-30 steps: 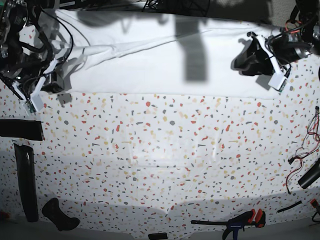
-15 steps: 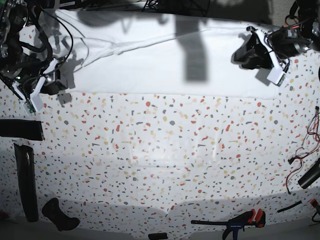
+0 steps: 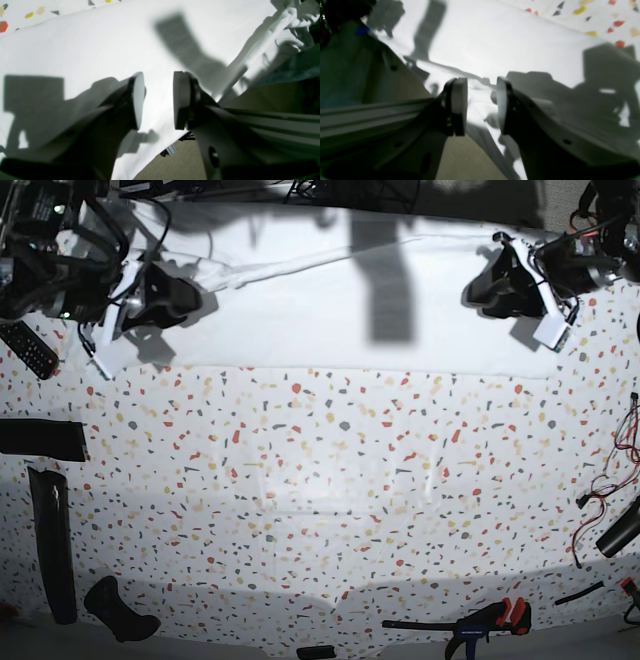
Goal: Fold the T-shirt properly
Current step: 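Lower the new fold and open both grippers, then raise both grippers and move the left gripper to the strip's end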
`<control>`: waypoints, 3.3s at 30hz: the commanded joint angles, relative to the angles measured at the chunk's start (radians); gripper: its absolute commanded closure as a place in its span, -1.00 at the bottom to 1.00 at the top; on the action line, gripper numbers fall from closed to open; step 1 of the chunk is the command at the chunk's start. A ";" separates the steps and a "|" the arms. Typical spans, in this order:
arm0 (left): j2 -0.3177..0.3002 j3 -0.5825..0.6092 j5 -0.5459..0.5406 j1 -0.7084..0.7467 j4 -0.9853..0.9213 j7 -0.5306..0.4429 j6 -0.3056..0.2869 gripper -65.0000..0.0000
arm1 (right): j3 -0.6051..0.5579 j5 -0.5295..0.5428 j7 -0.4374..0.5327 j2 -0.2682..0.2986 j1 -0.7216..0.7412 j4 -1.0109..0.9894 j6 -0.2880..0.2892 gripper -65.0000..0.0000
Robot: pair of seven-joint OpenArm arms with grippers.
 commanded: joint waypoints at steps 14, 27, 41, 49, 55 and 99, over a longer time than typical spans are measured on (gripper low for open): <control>-0.012 -0.006 -0.023 0.000 0.014 -0.019 -0.007 0.40 | 0.006 -0.376 0.249 -0.008 -0.149 -0.206 0.004 0.39; -0.012 -0.006 -0.022 0.000 0.014 -0.021 -0.007 0.40 | 0.006 -0.031 0.167 -0.008 -0.067 -0.121 0.004 0.39; -0.012 -0.006 -0.023 0.000 0.014 -0.027 -0.007 0.40 | 0.005 -0.283 0.322 -0.126 -0.040 -0.106 0.004 0.40; -0.012 -0.006 -0.023 0.000 0.014 -0.026 -0.007 0.40 | 0.004 -0.491 0.490 -0.151 -0.021 -0.255 0.004 0.40; -0.012 -0.006 -0.023 0.000 0.013 -0.026 -0.007 0.40 | 0.008 -0.307 0.370 -0.107 -0.021 -0.122 0.004 0.40; 0.028 -0.006 0.564 -0.533 -0.904 -0.437 -0.007 0.40 | -0.296 -0.998 0.724 -0.193 0.439 -0.670 0.004 0.40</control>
